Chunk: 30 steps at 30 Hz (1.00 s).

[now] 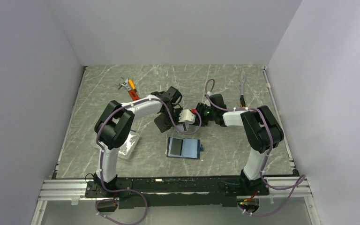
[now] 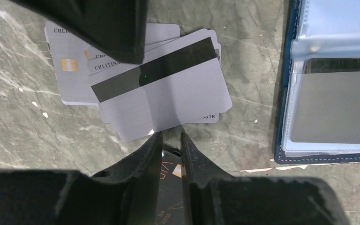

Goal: Put the credit cards into the card holder
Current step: Pick up the credit card from the storage box.

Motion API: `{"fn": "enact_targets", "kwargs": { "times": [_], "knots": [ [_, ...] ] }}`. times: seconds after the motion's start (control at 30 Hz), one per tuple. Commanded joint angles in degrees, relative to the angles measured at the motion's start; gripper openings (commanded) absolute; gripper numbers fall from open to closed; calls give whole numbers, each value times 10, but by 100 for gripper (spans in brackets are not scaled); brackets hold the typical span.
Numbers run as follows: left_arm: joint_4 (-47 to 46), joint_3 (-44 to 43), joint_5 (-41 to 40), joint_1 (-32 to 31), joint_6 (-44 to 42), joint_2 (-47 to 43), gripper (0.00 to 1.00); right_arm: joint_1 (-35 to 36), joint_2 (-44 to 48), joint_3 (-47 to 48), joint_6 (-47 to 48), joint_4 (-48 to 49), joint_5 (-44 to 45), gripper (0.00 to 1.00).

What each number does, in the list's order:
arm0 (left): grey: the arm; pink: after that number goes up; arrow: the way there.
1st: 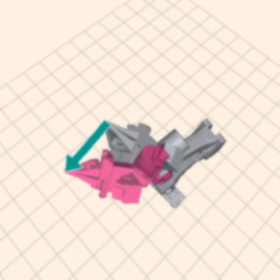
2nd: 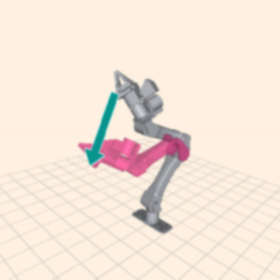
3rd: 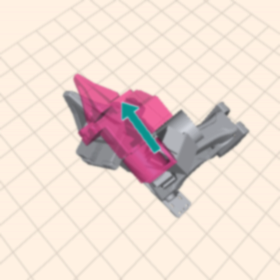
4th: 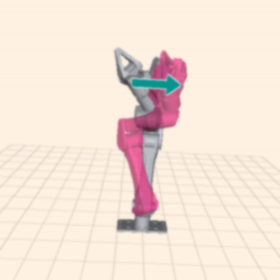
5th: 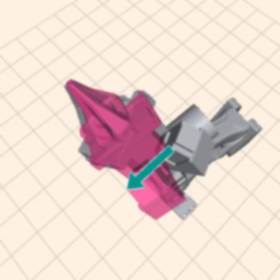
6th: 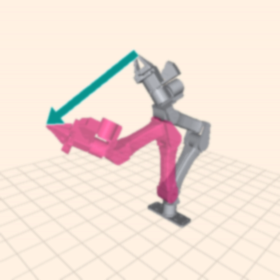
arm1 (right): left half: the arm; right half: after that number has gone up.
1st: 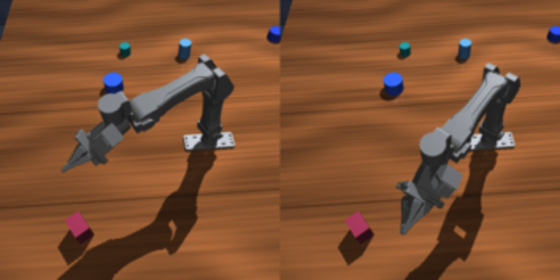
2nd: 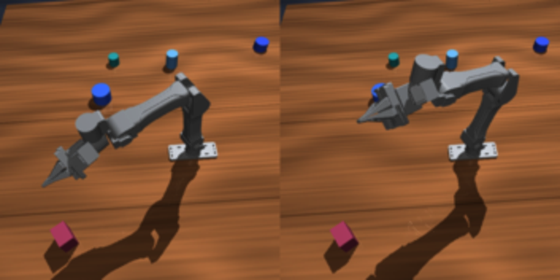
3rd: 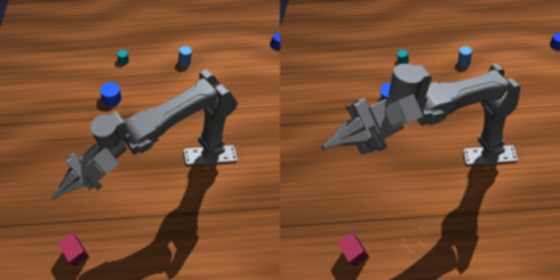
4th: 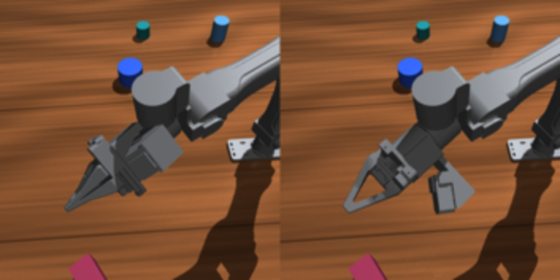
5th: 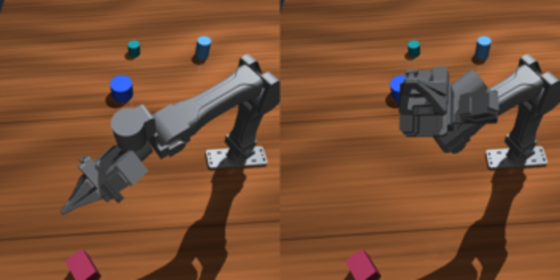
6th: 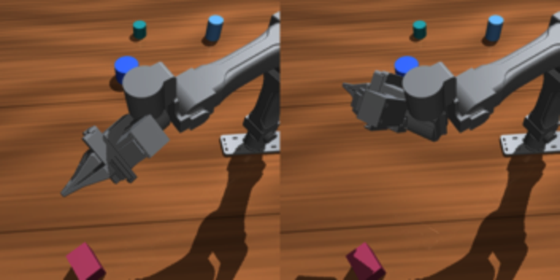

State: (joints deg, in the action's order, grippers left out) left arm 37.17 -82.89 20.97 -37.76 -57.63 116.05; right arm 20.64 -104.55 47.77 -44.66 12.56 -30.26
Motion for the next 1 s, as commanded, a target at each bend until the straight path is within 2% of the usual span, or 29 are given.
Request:
{"fn": "enact_targets", "kwargs": {
  "times": [0.0,0.23,0.43,0.97],
  "knots": [
    [-5,-16,-5,-7,-10,8,27,7,21,-2,-19,43,-26,34],
    [3,-16,-1,-7,-15,-9,26,7,31,1,-11,21,-8,34],
    [19,-51,16,8,-11,-8,25,7,33,-1,-16,25,-7,33],
    [41,-90,-5,8,-23,49,25,8,12,-8,-28,42,-22,32]
  ]
}}
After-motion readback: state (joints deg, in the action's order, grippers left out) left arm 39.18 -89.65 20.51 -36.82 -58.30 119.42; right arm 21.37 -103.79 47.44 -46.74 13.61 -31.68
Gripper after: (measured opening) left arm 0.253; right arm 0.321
